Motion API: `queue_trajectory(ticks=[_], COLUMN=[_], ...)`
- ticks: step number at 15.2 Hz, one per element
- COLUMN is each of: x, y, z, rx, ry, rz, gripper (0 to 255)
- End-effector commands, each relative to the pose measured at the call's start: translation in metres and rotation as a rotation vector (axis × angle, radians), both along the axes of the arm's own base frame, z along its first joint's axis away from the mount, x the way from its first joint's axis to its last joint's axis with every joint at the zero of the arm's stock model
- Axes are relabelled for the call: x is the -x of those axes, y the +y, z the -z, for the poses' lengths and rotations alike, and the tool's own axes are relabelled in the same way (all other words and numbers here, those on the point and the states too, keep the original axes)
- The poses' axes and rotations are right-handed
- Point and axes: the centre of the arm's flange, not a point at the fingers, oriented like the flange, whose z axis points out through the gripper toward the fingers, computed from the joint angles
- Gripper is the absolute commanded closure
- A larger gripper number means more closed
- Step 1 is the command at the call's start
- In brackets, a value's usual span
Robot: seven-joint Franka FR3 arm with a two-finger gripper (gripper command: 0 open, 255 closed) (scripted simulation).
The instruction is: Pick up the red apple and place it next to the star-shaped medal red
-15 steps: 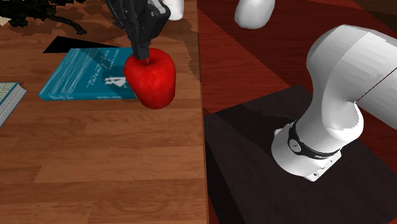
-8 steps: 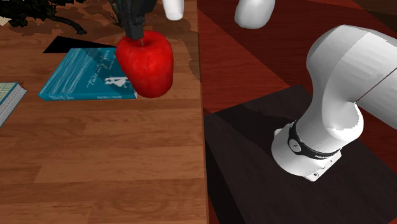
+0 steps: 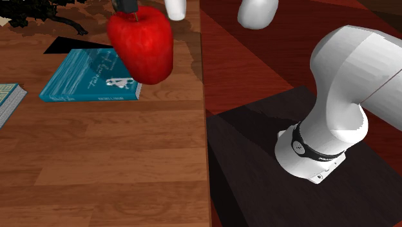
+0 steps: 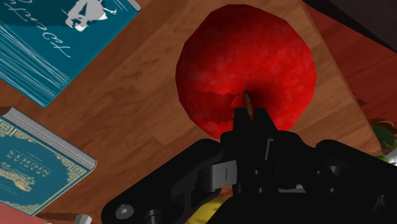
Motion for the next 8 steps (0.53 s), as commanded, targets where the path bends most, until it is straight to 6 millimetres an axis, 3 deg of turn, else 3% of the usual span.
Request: queue_trajectory(ticks=[1, 3, 8], x=[0.001, 0.001, -0.041], y=[0.001, 0.001, 0.052], z=[-0.011, -0.020, -0.020], rx=[0.000, 0.000, 0.000], ry=[0.000, 0.000, 0.000], rz=[0.000, 0.000, 0.000], gripper=[255, 255, 255])
